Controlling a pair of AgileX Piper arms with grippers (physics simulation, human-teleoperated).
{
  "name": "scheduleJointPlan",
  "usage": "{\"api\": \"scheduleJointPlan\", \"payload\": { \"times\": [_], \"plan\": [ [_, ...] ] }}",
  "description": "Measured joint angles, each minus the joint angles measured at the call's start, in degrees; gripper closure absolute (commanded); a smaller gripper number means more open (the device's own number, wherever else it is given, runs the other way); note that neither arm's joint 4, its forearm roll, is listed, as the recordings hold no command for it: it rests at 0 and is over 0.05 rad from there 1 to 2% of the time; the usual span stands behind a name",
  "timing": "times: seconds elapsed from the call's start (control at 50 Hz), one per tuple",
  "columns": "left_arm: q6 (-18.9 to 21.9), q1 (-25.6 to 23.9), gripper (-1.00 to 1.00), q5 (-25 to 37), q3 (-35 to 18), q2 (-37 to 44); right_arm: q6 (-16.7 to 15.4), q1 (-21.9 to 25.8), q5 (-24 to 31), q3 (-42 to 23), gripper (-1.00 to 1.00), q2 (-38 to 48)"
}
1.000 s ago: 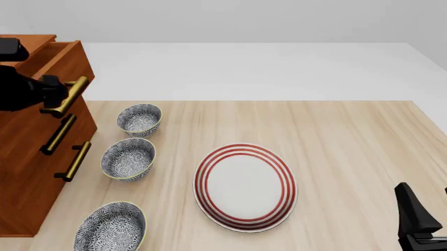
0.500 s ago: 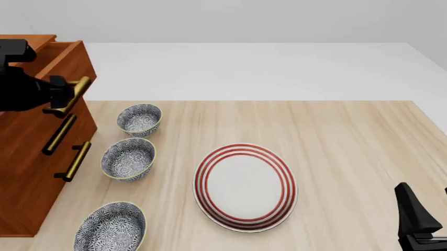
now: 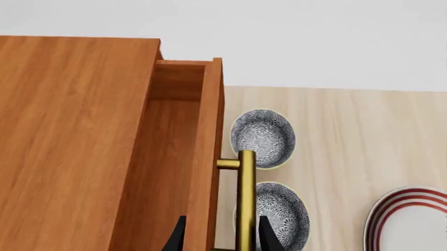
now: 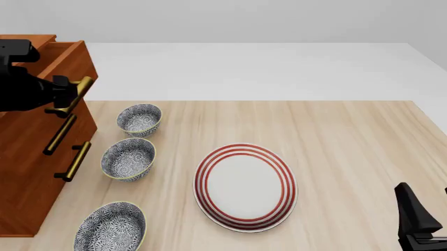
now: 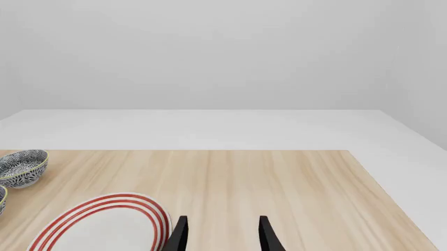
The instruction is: Open the top drawer of the cabinet.
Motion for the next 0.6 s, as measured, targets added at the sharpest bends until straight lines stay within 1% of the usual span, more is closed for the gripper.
{"api": "scheduleJointPlan", "payload": {
  "times": [0.6],
  "plan": [
    [-0.5, -1.9, -1.00, -0.7, -0.4, 0.7, 0.0, 0.0, 0.0, 0.0, -1.00, 0.0]
  ]
}}
